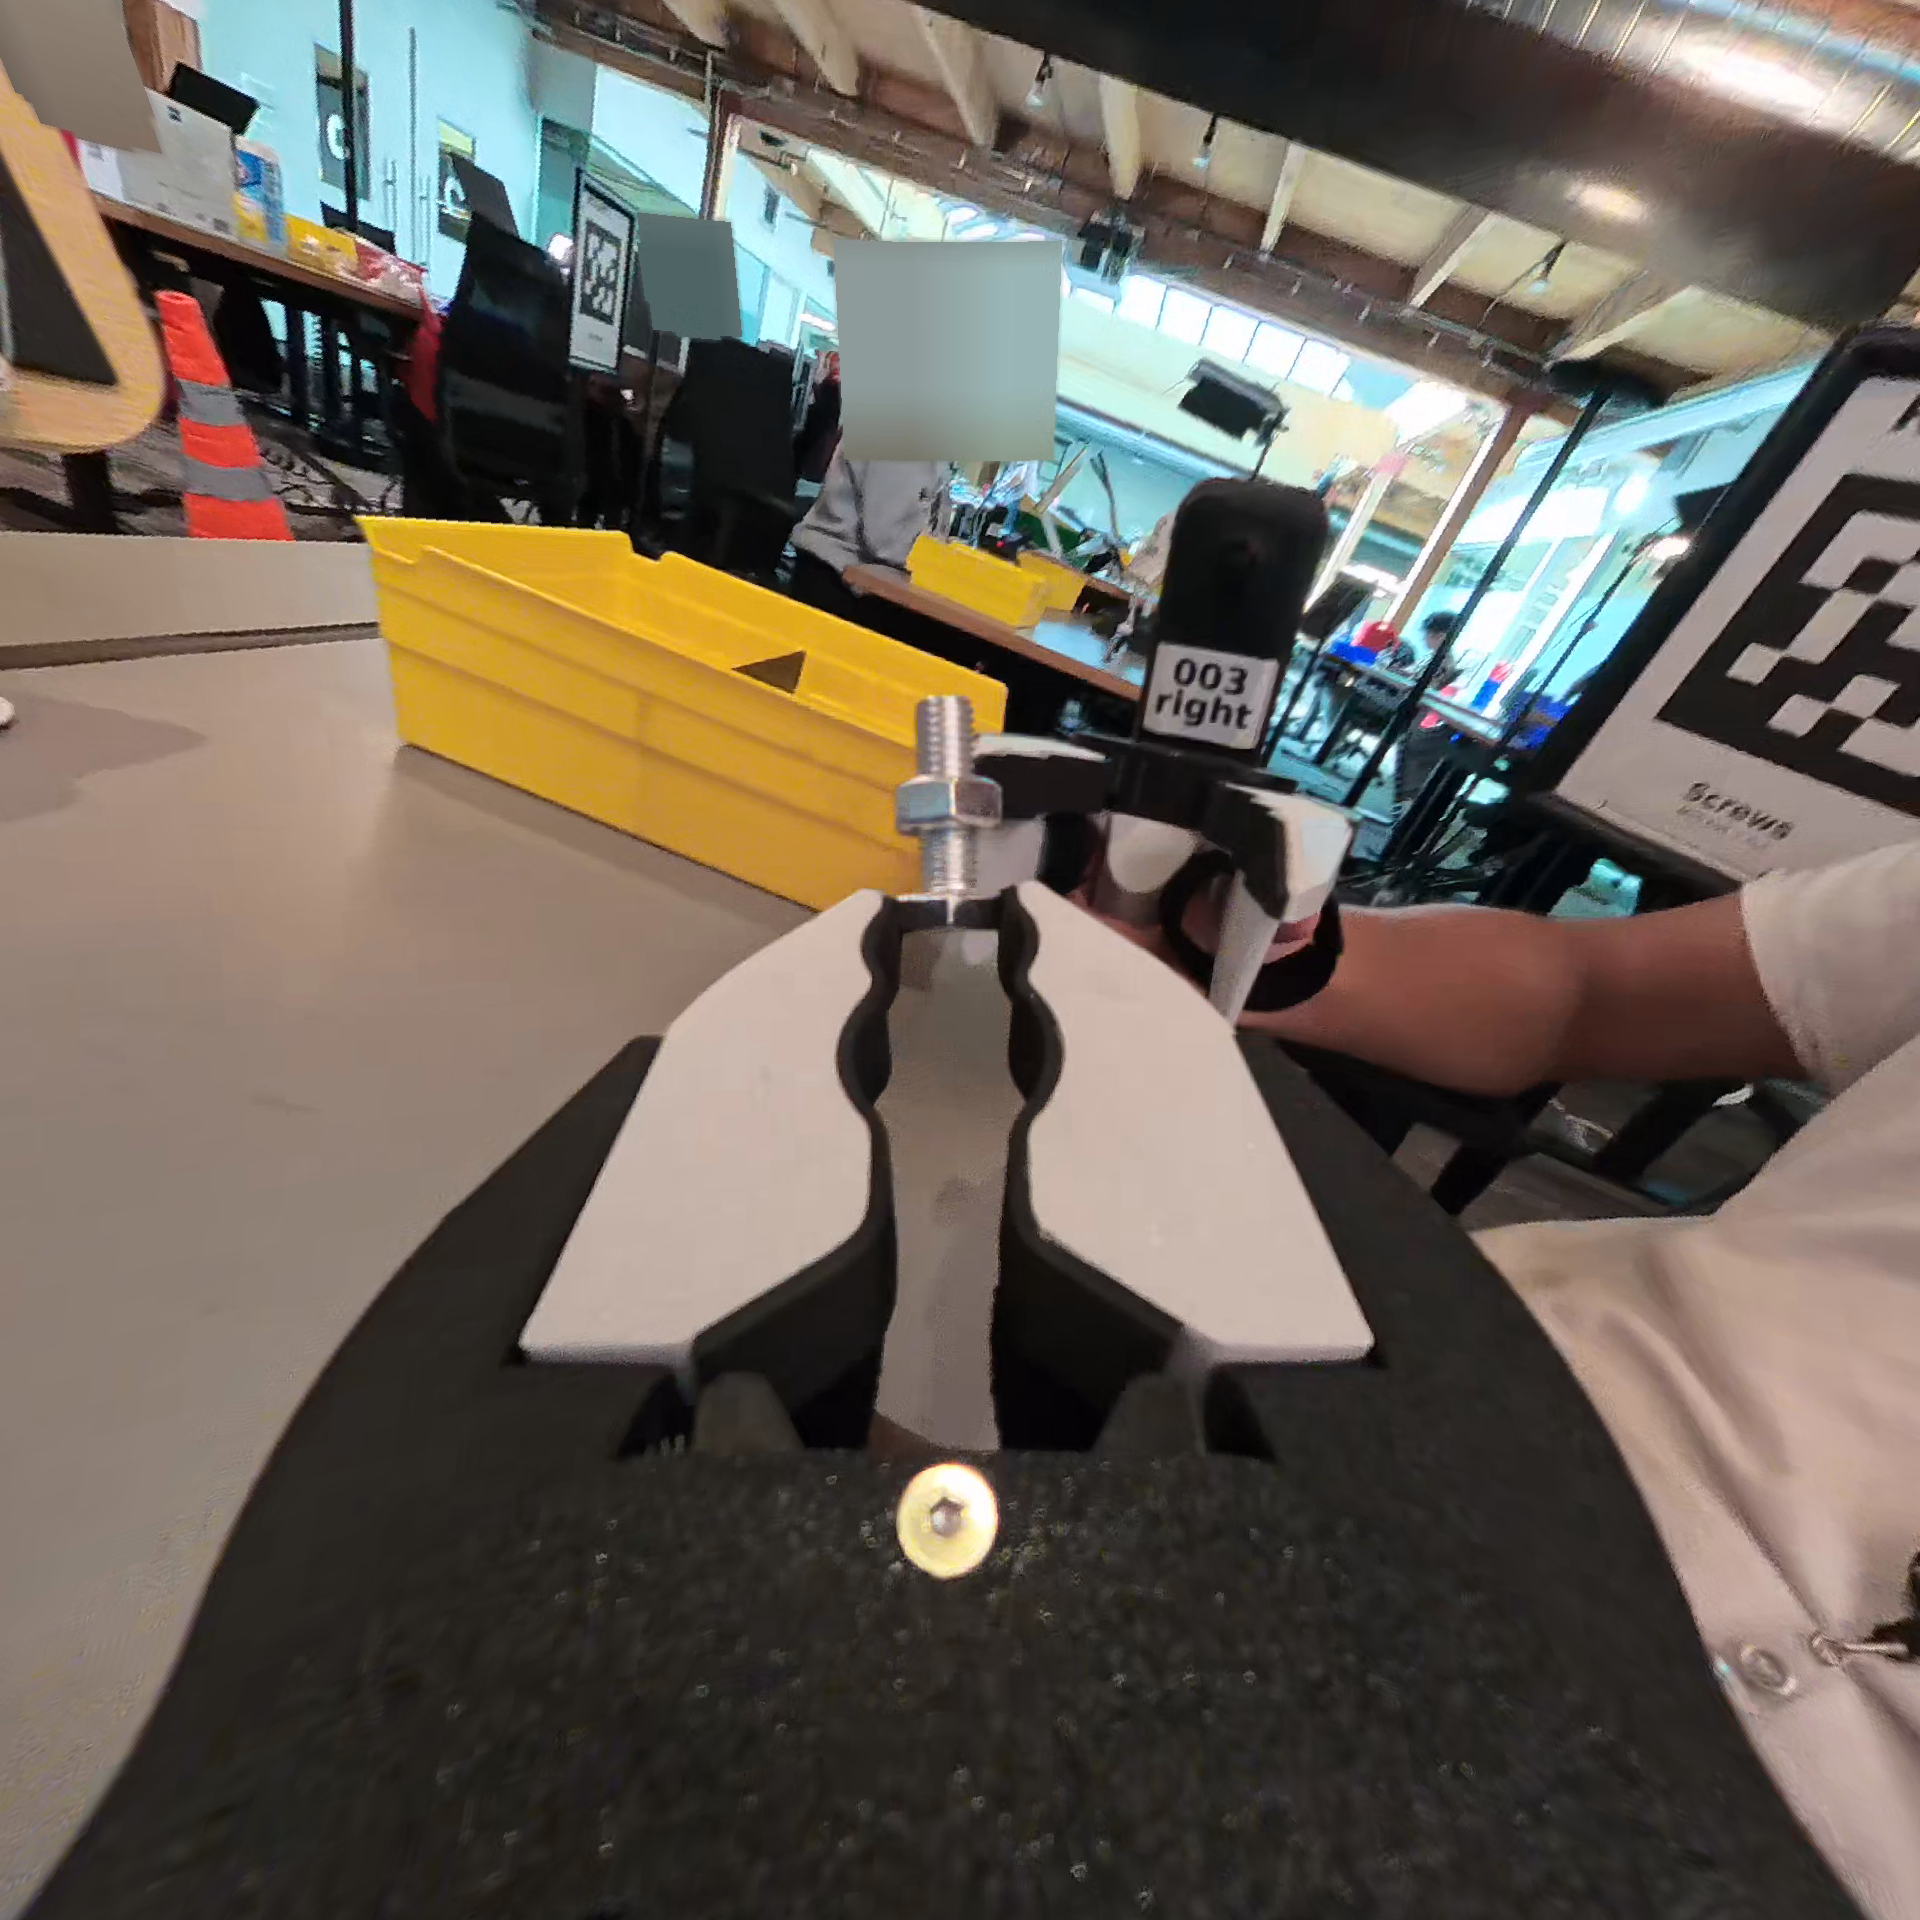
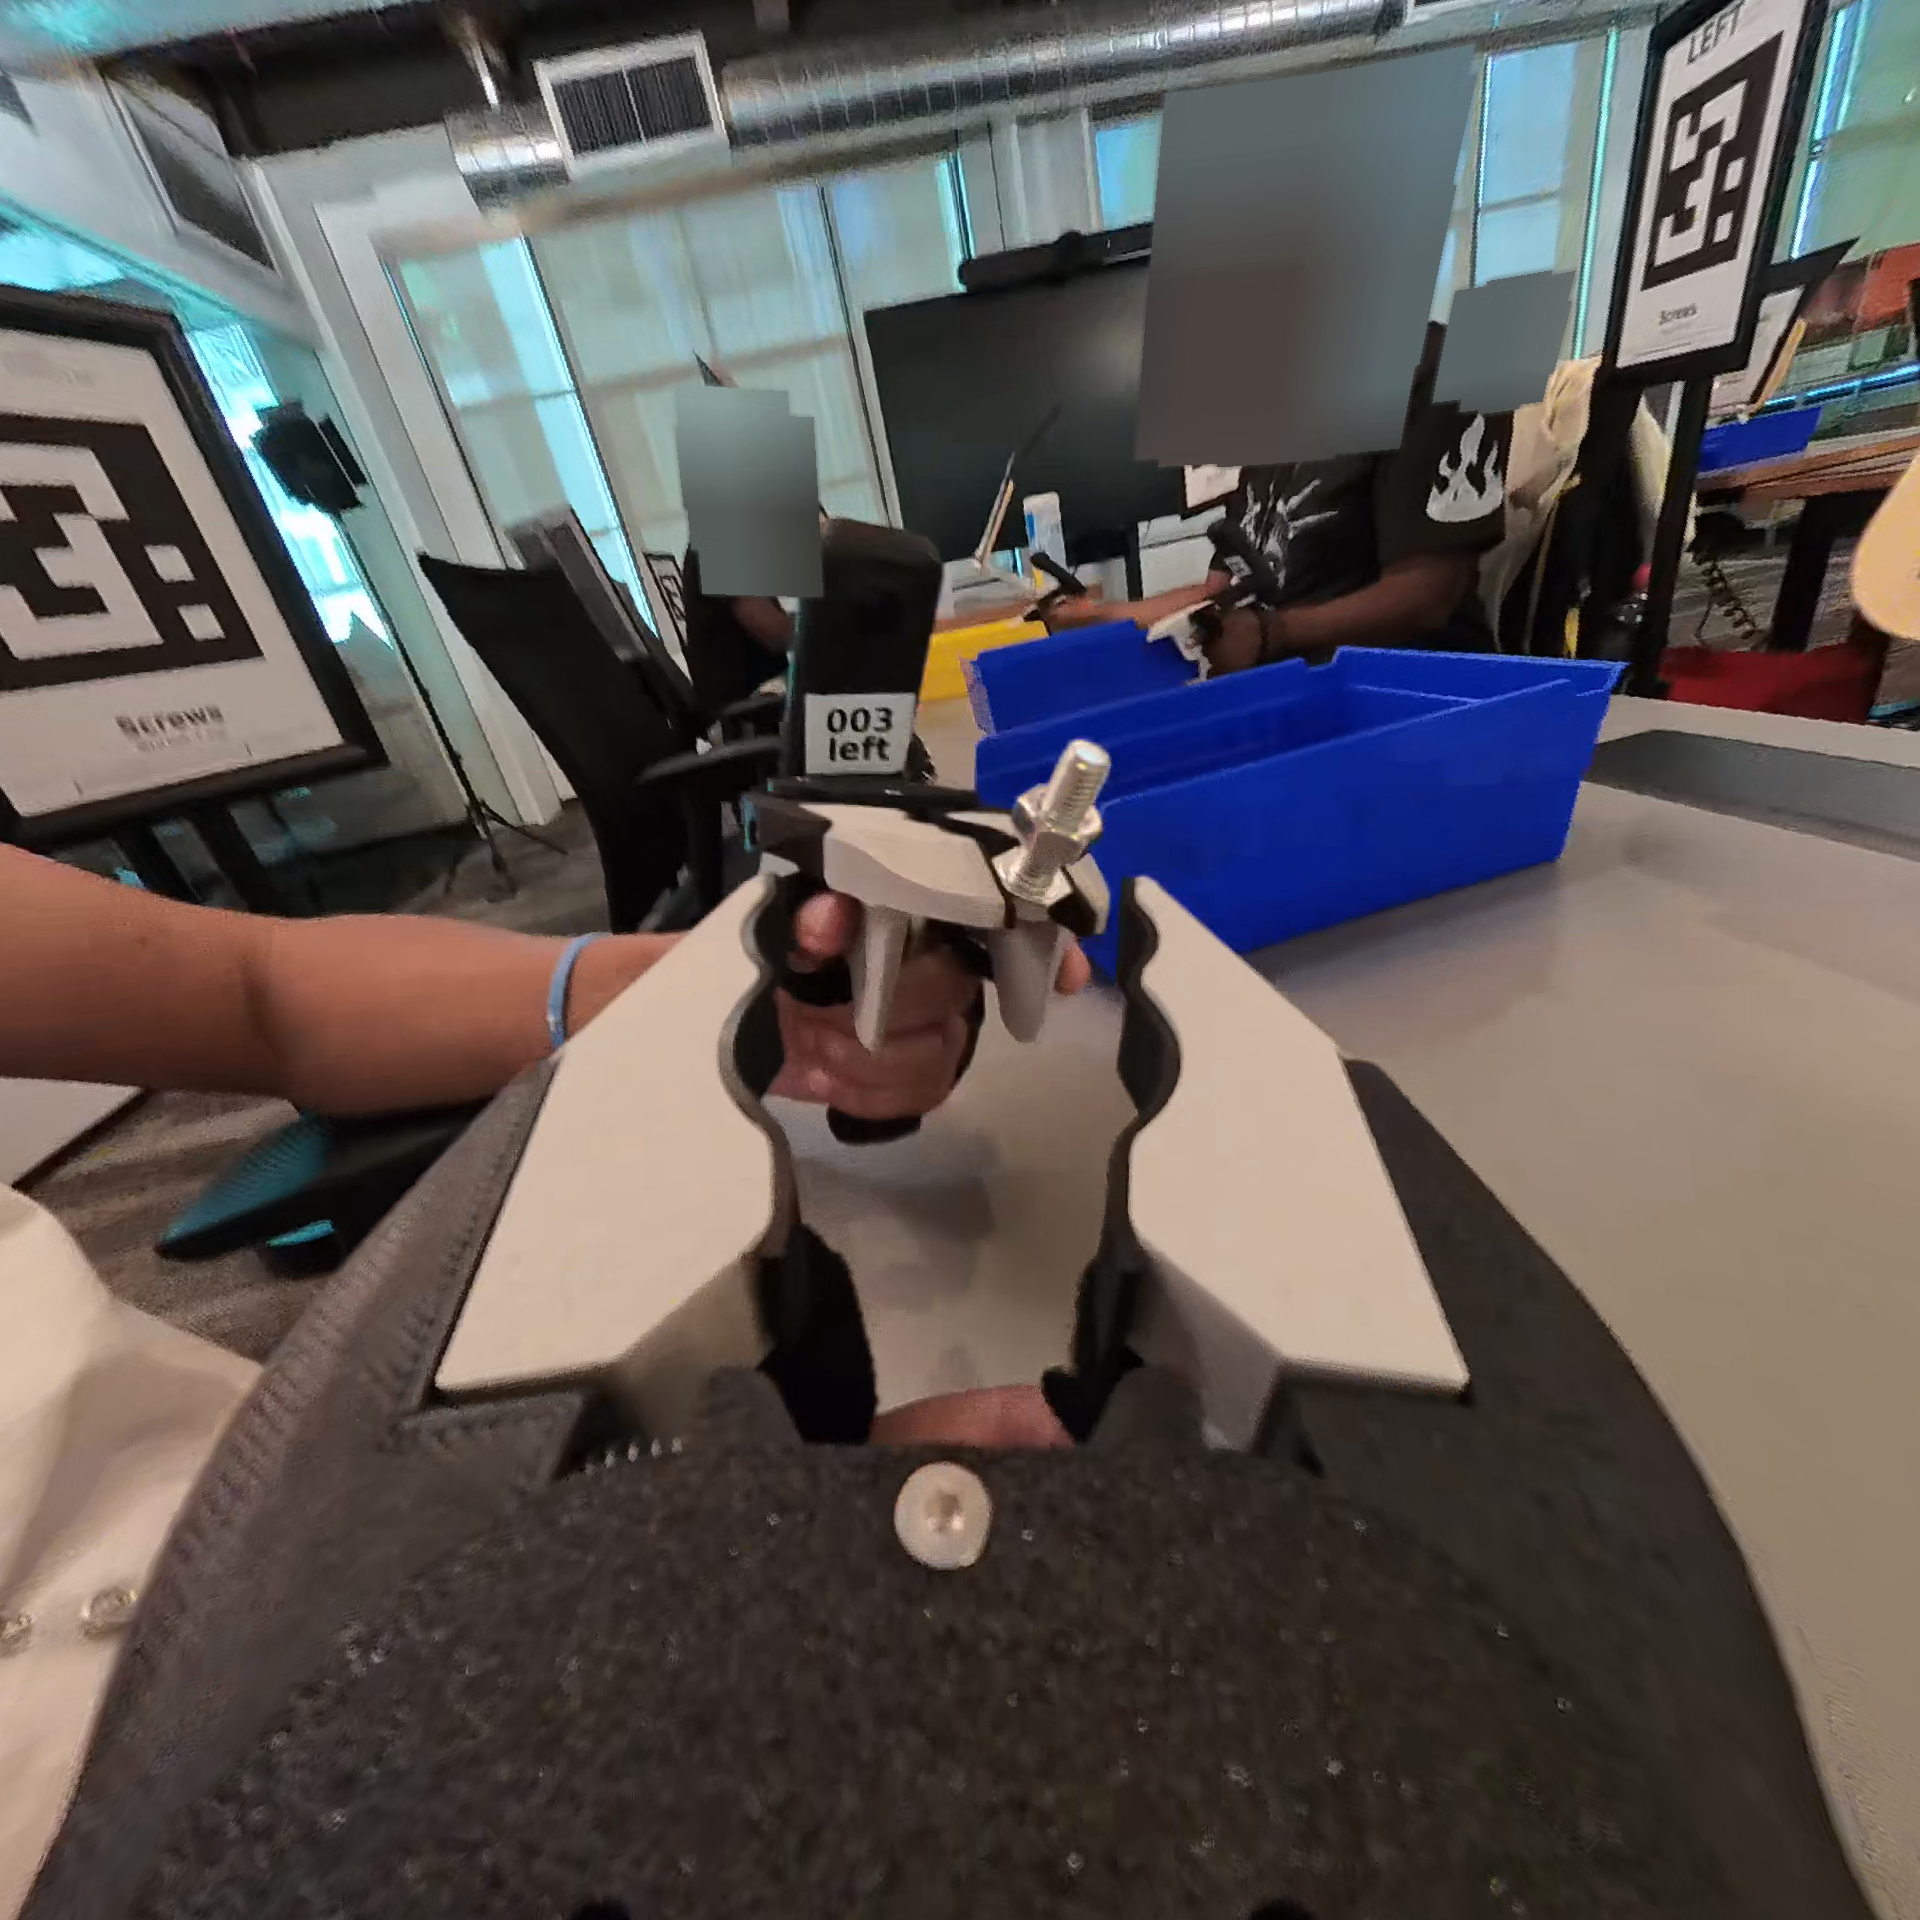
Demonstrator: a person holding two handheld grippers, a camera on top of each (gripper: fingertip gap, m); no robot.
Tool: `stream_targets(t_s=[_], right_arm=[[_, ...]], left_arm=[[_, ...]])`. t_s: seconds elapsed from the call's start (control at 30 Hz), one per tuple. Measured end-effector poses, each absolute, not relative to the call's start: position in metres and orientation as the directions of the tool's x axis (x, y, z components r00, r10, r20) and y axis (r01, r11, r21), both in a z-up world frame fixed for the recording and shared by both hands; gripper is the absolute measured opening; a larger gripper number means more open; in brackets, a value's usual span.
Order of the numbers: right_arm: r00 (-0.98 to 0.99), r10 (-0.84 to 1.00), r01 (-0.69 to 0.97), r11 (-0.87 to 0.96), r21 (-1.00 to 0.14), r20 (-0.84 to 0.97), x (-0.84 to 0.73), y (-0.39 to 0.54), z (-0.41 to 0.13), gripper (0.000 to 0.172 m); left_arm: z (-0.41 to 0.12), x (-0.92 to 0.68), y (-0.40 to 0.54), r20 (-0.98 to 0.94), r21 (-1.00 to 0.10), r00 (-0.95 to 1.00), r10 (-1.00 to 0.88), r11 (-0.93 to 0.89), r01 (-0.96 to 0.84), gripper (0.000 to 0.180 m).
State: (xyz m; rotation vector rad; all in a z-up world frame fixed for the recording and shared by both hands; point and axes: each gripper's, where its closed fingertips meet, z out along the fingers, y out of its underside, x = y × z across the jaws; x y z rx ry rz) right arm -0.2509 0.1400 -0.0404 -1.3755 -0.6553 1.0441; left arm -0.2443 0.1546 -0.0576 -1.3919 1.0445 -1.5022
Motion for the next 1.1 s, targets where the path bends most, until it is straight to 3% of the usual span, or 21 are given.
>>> stream_targets(t_s=[0.23, 0.43, 0.7, 0.97, 1.1], right_arm=[[0.324, 0.909, -0.294, -0.168, -0.941, -0.263, -0.262, 0.137, -0.031, 0.069], [0.345, 0.899, -0.306, -0.165, -0.938, -0.27, -0.249, 0.139, -0.032, 0.069], [0.28, 0.924, -0.284, -0.179, -0.942, -0.26, -0.267, 0.137, -0.029, 0.071], [0.351, 0.913, -0.241, -0.126, -0.962, -0.207, -0.253, 0.131, -0.035, 0.07], [0.355, 0.912, -0.222, -0.129, -0.966, -0.203, -0.268, 0.133, -0.041, 0.077]], left_arm=[[-0.065, -0.231, 0.136, 0.313, -0.95, -0.111, -0.943, -0.313, -0.024, 0.018], [-0.053, -0.238, 0.141, 0.355, -0.931, -0.123, -0.927, -0.362, 0.043, 0.018], [-0.065, -0.225, 0.131, 0.342, -0.939, -0.137, -0.93, -0.341, -0.033, 0.018], [-0.059, -0.24, 0.146, 0.374, -0.925, -0.111, -0.921, -0.378, 0.019, 0.018], [-0.067, -0.232, 0.134, 0.357, -0.934, -0.158, -0.921, -0.355, -0.042, 0.018]])
